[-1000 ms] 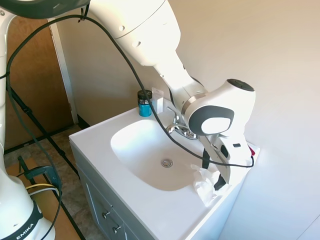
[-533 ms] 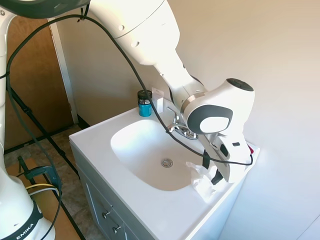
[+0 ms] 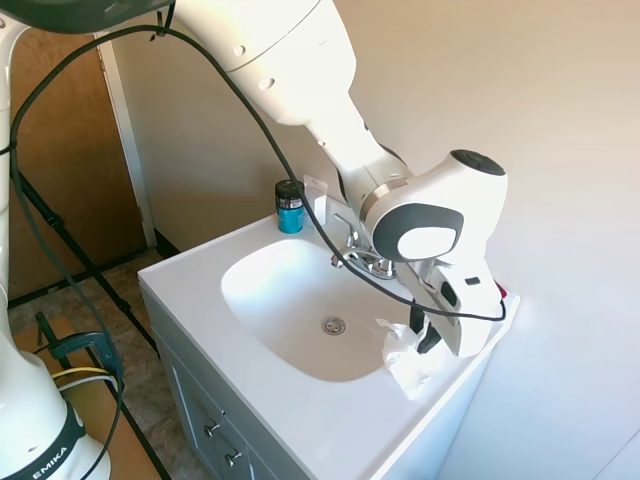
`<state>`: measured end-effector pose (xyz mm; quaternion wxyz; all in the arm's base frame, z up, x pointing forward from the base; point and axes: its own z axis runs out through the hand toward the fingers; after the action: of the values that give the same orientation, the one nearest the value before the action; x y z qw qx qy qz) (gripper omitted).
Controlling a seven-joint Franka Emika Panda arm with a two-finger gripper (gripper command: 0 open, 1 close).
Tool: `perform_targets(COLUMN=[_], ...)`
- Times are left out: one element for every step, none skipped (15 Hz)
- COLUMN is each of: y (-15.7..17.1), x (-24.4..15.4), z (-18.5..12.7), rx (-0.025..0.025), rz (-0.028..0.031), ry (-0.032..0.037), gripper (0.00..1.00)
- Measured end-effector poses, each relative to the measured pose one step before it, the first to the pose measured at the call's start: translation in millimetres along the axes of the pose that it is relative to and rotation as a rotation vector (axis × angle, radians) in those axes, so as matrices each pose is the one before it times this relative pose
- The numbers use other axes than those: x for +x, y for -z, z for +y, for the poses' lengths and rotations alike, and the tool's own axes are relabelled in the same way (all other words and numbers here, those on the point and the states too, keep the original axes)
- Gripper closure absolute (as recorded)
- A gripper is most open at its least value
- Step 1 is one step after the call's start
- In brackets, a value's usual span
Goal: Throw the tissue in the trash bin
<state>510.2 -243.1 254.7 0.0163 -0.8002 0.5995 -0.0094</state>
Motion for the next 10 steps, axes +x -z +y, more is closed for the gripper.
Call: perform_targets(y=[0.45, 1.8, 2.34, 3.75, 6.85, 10.87, 15.95, 20.33, 22.47, 22.57], x=[-0.59, 0.93, 1.23, 1.07, -0.02, 0.08, -1.09, -3.2, -7.3, -12.42], z=[-0.97, -1.13, -1.27, -0.74, -0.19, -0.27, -1.18, -2.69, -5.46, -8.16], rx=[0.00186, 0.00567, 0.00482, 0.00386, 0.00517, 0.01097, 0.01578, 0.02134, 0.02268, 0.02053], rz=[-0.00181, -0.00236, -0.00056, -0.00015, -0.00205, 0.00091, 0.00178, 0.00403, 0.00592, 0.0089], ry=[0.0024, 0.00284, 0.00402, 0.00407, 0.00479, 0.00573, 0.00517, 0.00745, 0.01766, 0.0259], gripper=[1.0, 1.0, 1.0, 1.0, 1.0, 1.0, 1.0, 1.0, 1.0, 1.0])
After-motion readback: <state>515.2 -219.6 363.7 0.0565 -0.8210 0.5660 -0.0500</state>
